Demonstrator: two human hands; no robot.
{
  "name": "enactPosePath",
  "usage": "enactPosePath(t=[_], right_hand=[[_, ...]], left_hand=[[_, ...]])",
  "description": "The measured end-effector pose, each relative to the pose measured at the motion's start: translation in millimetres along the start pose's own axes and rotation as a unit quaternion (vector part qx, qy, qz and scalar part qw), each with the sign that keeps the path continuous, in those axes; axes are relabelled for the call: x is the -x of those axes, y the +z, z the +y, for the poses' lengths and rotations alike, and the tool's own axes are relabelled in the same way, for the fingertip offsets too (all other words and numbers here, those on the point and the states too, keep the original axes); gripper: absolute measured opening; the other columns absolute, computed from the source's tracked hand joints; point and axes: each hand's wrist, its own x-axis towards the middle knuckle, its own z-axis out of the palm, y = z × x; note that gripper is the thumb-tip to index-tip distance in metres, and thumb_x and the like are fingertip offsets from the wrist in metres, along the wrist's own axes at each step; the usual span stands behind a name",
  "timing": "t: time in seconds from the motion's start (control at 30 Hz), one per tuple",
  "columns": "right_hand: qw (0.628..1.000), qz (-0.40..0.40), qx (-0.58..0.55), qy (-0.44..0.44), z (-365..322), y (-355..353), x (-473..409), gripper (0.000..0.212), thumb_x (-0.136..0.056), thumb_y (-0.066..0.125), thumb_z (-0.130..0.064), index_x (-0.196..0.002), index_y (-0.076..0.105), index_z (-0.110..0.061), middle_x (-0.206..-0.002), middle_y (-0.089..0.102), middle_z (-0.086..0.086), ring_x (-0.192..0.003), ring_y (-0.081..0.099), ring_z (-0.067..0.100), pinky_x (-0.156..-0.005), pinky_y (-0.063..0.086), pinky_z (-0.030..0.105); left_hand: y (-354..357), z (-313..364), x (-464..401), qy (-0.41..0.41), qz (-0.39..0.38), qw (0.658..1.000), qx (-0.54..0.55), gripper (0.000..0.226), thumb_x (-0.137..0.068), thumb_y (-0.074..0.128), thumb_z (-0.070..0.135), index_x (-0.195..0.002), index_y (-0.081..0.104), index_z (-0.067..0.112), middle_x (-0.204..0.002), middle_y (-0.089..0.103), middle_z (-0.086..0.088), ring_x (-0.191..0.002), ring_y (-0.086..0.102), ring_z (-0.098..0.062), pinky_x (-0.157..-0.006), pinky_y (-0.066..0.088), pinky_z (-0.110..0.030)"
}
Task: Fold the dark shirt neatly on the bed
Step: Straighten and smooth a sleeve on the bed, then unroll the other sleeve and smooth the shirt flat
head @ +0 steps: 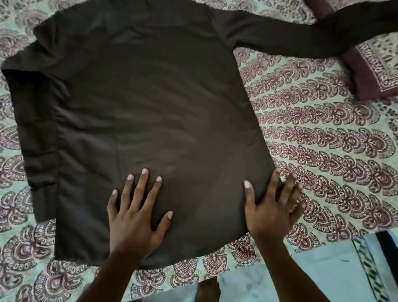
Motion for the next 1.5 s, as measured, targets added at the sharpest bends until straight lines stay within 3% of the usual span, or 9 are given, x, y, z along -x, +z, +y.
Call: enactPosePath(t=[0.3,0.43,0.53,0.7,0.8,1.1,1.3,1.43,1.5], right_hand=[[0.971,-0.055,-0.028,-0.230,-100,-10,-35,0.081,-0.098,0.027,-0.080,-0.166,0.010,-0.039,-0.176,-0.003,0.004,-0.162,-0.005,0.033,-0.126,0.012,0.059],[0.983,-0.065,-0.016,-0.173,-85,6,-41,0.078,-0.098,0.024,-0.080,-0.165,0.010,-0.043,-0.176,0.001,0.000,-0.162,0.001,0.028,-0.127,0.008,0.060],[0.993,-0.012,-0.011,-0.116,-43,1,-14,0.082,-0.097,0.028,-0.081,-0.166,0.015,-0.036,-0.175,0.010,0.004,-0.160,0.014,0.030,-0.123,0.016,0.061],[0.992,-0.115,-0.001,-0.043,-16,-19,4,0.101,-0.089,0.018,-0.088,-0.167,-0.003,-0.027,-0.174,-0.002,0.018,-0.160,-0.004,0.039,-0.124,0.008,0.068],[0.987,-0.062,-0.010,-0.145,-54,-32,1,0.093,-0.097,0.025,-0.081,-0.167,0.006,-0.024,-0.174,-0.002,0.019,-0.160,-0.006,0.041,-0.124,0.005,0.065],[0.895,-0.117,0.020,-0.430,-204,19,49,0.074,-0.097,0.037,-0.076,-0.163,0.014,-0.048,-0.175,-0.009,0.003,-0.161,-0.010,0.037,-0.123,0.005,0.072],[0.794,-0.125,0.033,-0.594,-185,24,142,0.064,-0.100,0.035,-0.072,-0.160,0.021,-0.055,-0.176,0.004,-0.005,-0.162,-0.002,0.033,-0.117,0.006,0.076],[0.699,-0.141,0.016,-0.701,-155,26,170,0.054,-0.108,0.034,-0.055,-0.161,0.033,-0.041,-0.174,0.016,-0.002,-0.162,0.010,0.029,-0.121,0.019,0.068],[0.697,-0.121,-0.010,-0.707,-160,23,165,0.050,-0.110,0.037,-0.043,-0.157,0.045,-0.027,-0.171,0.029,0.003,-0.160,0.019,0.027,-0.120,0.029,0.060]], left_hand=[[3,-19,15,-0.104,0.017,0.994,0.015,0.076,-0.092,0.041,0.068,-0.161,0.032,0.038,-0.175,0.014,0.000,-0.159,0.019,-0.031,-0.122,0.018,-0.059],[3,-42,50,-0.273,0.039,0.958,0.081,0.075,-0.095,0.034,0.069,-0.163,0.023,0.040,-0.176,0.005,0.001,-0.161,0.009,-0.034,-0.123,0.017,-0.062],[3,-43,74,-0.287,0.033,0.953,0.096,0.080,-0.095,0.033,0.069,-0.166,0.018,0.034,-0.176,0.003,-0.007,-0.160,0.008,-0.037,-0.124,0.017,-0.062],[-2,-29,83,-0.344,0.012,0.929,0.135,0.091,-0.090,0.038,0.068,-0.166,0.016,0.023,-0.174,0.001,-0.014,-0.159,0.002,-0.044,-0.125,0.011,-0.064],[-16,-35,57,-0.307,0.027,0.944,0.119,0.087,-0.092,0.043,0.060,-0.165,0.017,0.022,-0.175,0.000,-0.010,-0.160,0.000,-0.041,-0.125,0.008,-0.062],[-1,-64,80,-0.250,0.010,0.963,0.100,0.064,-0.106,0.026,0.055,-0.166,0.013,0.038,-0.176,-0.002,0.005,-0.162,0.002,-0.023,-0.128,0.008,-0.053],[-18,-88,92,-0.304,0.163,0.876,0.336,0.044,-0.090,0.043,0.018,-0.128,0.066,0.014,-0.144,0.062,-0.001,-0.132,0.056,-0.031,-0.108,0.042,-0.065],[-43,-122,53,-0.233,0.145,0.929,0.249,0.047,-0.090,0.045,0.020,-0.132,0.066,0.023,-0.152,0.055,0.001,-0.135,0.049,-0.033,-0.110,0.038,-0.051],[-39,-145,30,-0.123,0.088,0.972,0.179,0.048,-0.098,0.046,0.026,-0.144,0.059,0.030,-0.166,0.037,0.003,-0.149,0.036,-0.032,-0.116,0.032,-0.050]])
